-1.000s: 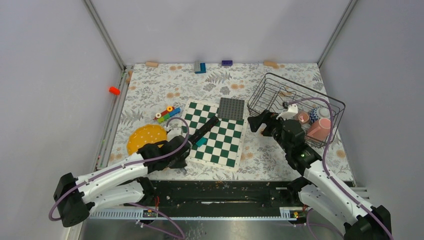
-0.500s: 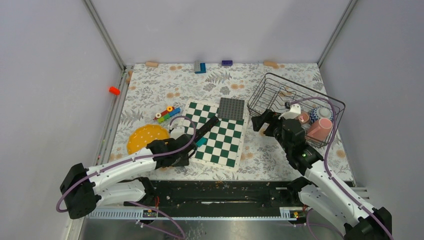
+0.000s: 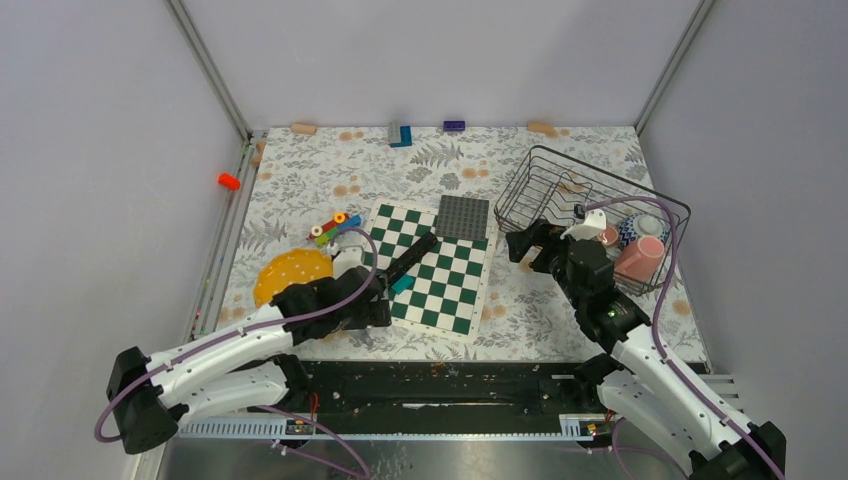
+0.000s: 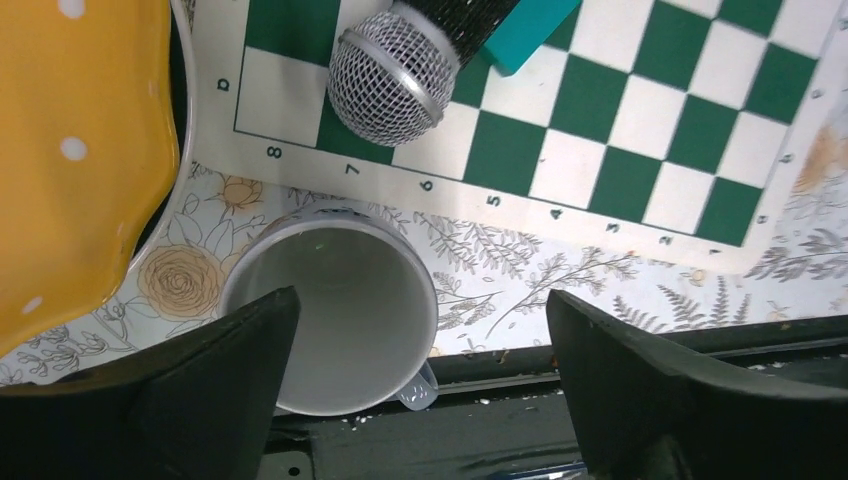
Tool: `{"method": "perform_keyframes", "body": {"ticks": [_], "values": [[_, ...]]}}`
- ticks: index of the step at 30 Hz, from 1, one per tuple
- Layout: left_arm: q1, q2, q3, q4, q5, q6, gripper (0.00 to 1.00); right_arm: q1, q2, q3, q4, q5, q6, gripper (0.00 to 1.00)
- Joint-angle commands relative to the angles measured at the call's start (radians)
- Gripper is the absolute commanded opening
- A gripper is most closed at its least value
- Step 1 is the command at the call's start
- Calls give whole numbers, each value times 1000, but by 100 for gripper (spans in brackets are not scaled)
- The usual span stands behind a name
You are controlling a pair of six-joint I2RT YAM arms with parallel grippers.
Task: Unload the mixed dishes from the dish rack
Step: Place the cup at the center of the board.
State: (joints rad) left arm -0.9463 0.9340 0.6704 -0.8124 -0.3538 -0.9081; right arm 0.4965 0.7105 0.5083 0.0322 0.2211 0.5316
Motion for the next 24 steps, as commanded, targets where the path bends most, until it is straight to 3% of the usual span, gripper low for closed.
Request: {"method": "perform_keyframes", "body": {"ticks": [1,13,18,24], "values": [[-5,-55,53,6,-46,20,99,3,-16,36,6,31,-21,100],[-5,-202,115,30,-157,41,99,2,-27,34,-8,68,-26,100],[-5,-208,92,198,-139,102,99,2,-7,52,-69,135,-26,100],[5,-49,163,391,-81,223,99,2,53,122,-196,355,-45,100]]}}
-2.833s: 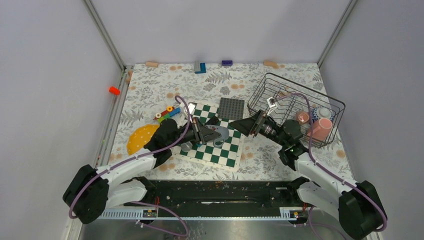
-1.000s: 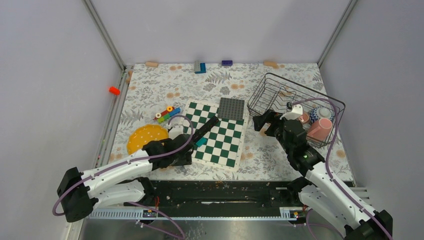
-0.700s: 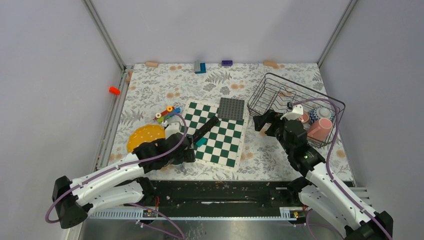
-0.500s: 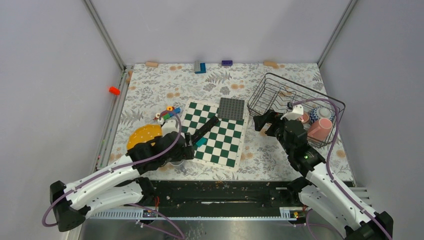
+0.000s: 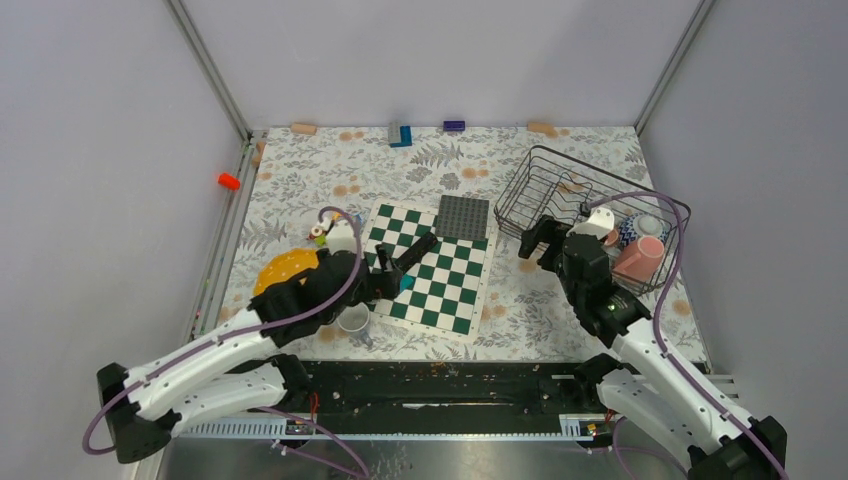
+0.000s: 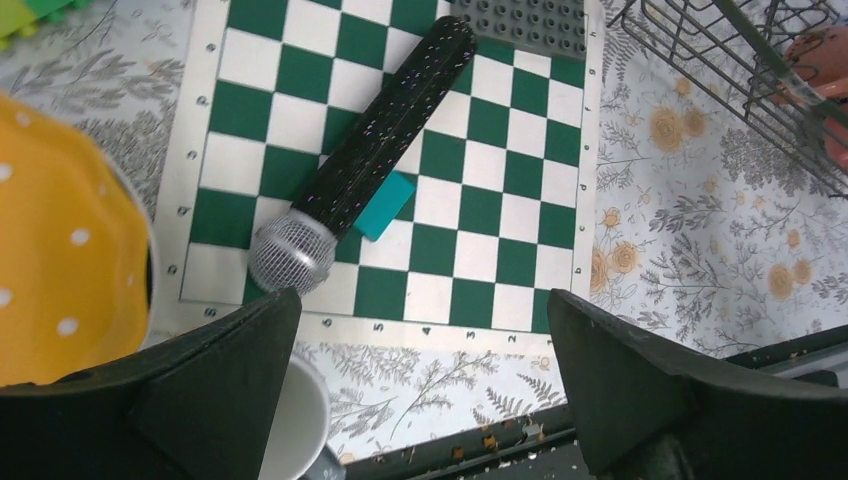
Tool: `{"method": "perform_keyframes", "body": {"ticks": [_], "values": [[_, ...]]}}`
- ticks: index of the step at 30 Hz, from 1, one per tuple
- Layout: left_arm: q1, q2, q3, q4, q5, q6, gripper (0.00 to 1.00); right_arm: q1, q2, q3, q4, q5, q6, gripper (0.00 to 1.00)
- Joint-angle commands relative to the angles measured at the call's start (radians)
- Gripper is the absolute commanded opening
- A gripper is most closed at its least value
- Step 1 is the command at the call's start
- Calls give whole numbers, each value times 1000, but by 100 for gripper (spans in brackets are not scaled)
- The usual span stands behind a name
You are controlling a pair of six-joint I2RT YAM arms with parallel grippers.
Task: Unload the mixed dishes from the dish rack
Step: Place the cup at the center of the board, then pick up the cup from the dish rack.
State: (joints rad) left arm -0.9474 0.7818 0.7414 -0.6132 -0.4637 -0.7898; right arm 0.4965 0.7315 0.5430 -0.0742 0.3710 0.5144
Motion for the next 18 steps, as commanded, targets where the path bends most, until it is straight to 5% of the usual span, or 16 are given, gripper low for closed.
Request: {"method": "perform_keyframes", "body": {"ticks": [1,6,11,18], "values": [[18,145,123,206,51,131,99,1,47,111,-126,253,-29,100],[172,347,284,296,353,219,99,-44,151,241,-281,428,-58,100],[374,470,380,373,665,178,99,-239,247,308,-386,259,-49,100],[442,490,430,254,561,214,99,-367,454,397,-345,230,-39,100]]}}
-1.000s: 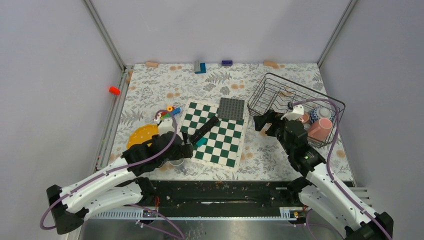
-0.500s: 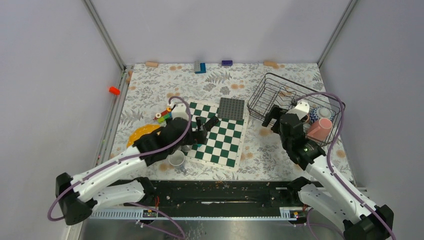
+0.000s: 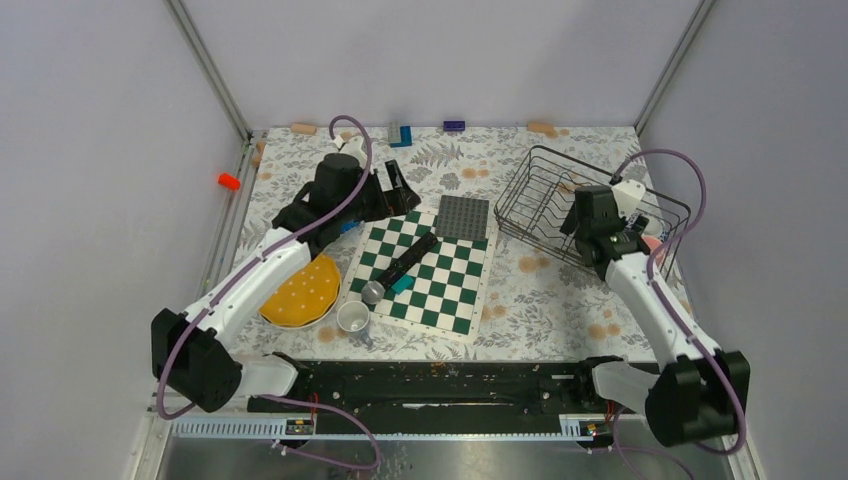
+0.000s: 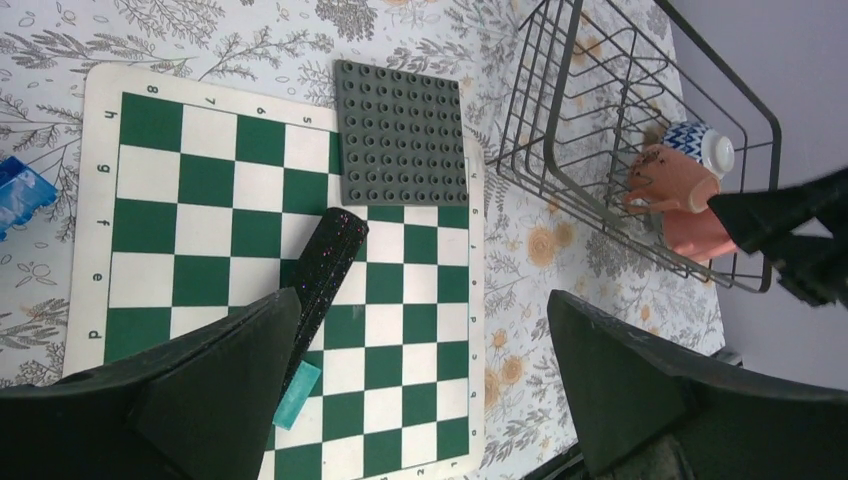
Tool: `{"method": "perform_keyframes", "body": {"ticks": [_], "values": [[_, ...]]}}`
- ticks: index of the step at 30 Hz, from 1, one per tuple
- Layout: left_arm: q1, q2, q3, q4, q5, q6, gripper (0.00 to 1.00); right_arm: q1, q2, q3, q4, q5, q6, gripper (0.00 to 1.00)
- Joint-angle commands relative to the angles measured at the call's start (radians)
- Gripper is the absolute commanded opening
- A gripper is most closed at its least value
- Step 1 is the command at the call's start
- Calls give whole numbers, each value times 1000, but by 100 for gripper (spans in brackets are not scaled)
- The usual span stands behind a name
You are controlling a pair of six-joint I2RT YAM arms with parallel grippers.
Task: Unload the mixed dishes from the dish rack
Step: Pick up the cup from the dish rack.
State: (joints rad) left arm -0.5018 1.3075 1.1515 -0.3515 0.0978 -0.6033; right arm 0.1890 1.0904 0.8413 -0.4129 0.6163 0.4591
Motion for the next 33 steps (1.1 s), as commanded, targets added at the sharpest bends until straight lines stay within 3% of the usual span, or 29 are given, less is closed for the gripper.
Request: {"method": "perform_keyframes", "body": {"ticks": [1,8,16,24,33], "values": [[-3,-50,2,-7,-28,23,99,-76,124,118,-7,-21,19,100],[-3,-176,-146,-7,-224,-13,99,-131,306,199,8,-38,43,100],[-3,-296,-264,99,-245,55,99,-166,406,238,13,-27,137,99],[-3,-315,-295,123,-220,83,99,-182,434,206,16,5,137,96],[-3,-324,-304,118,-203,88,99,-235,475,212,39,-11,125,78]]}}
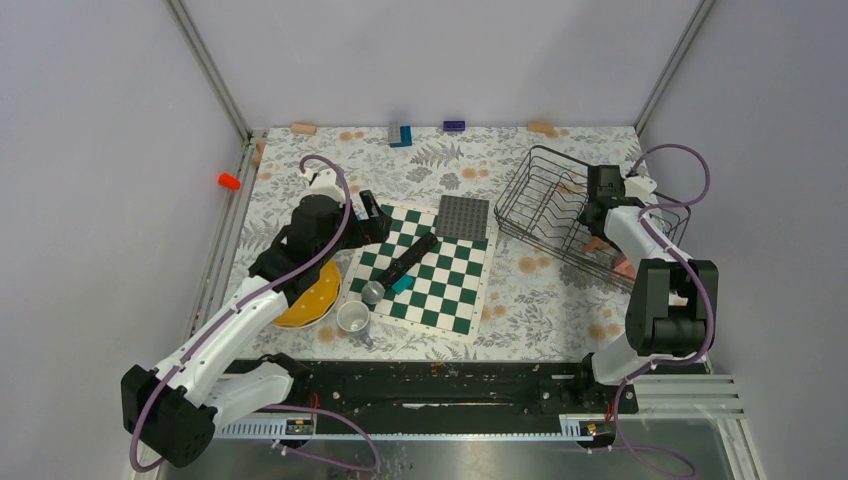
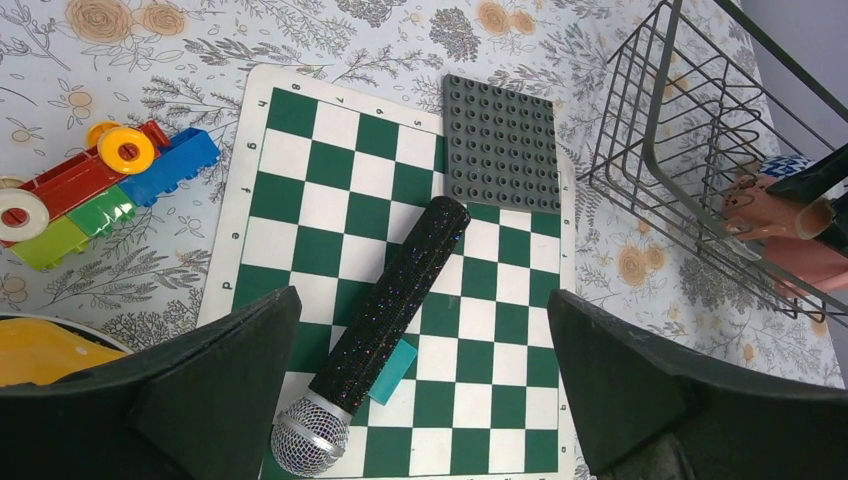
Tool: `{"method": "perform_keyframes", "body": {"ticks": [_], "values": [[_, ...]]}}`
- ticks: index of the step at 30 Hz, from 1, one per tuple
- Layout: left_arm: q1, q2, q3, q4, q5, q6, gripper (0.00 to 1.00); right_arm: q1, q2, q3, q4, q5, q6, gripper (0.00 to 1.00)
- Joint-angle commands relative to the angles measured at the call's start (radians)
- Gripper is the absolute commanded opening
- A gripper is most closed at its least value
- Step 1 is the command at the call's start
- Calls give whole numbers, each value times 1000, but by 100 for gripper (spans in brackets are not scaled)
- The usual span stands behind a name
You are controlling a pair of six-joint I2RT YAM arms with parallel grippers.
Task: Unload the mixed dishes from the dish rack
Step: Pick up the cup from the dish rack.
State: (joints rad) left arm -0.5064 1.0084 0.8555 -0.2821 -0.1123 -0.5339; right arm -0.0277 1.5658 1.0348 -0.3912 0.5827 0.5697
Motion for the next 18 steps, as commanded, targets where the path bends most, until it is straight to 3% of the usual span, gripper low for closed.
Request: {"method": "perform_keyframes", "body": {"ticks": [1,5,18], "values": [[2,-26,-10,50,10,18,99,-23,-1,18,18,19,17,76],[2,-21,-10,52,21,18,99,-36,-4,8,17,-1,18,69],[2,-21,-6,51,72,18,99,-41,-77,-31,54,-78,-20,29]]}}
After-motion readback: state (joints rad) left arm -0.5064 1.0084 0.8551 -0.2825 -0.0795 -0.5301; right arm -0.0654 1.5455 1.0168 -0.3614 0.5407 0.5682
